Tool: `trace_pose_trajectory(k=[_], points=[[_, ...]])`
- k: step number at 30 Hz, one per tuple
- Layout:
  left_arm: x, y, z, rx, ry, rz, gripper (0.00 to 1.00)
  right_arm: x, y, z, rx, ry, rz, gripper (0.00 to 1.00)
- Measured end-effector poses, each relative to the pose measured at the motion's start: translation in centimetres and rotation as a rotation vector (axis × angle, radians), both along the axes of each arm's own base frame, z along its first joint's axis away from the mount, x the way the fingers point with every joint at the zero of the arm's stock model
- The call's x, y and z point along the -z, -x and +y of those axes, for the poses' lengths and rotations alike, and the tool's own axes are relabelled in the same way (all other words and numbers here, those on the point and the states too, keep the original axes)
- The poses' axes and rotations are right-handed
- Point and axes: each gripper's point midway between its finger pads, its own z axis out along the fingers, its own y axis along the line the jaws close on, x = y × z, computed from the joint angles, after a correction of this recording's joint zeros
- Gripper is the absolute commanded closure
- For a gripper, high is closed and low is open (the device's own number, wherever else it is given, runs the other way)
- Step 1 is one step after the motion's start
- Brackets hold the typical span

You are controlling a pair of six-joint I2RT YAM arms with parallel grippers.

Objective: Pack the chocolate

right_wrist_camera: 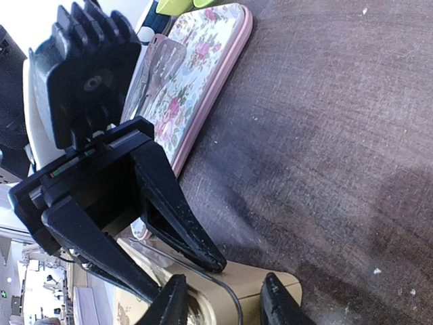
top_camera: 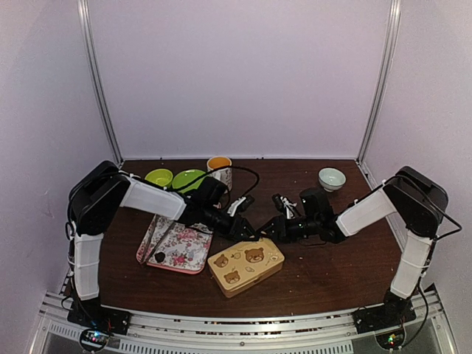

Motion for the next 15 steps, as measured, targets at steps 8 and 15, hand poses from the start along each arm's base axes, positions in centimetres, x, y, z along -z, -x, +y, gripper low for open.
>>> trace_pose_trajectory(k=[8,15], points=[[0.19,-0.05,-0.03,-0.007,0.012,-0.009,0.7,0.06,-0.42,0.1,0.035,-0.031,0.005,0.72],[0.8,-0.03,-0.18,-0.017,0.017,-0.006,0.71,0.7,-0.34,-0.03,0.056,-0.047,0.012,0.77]])
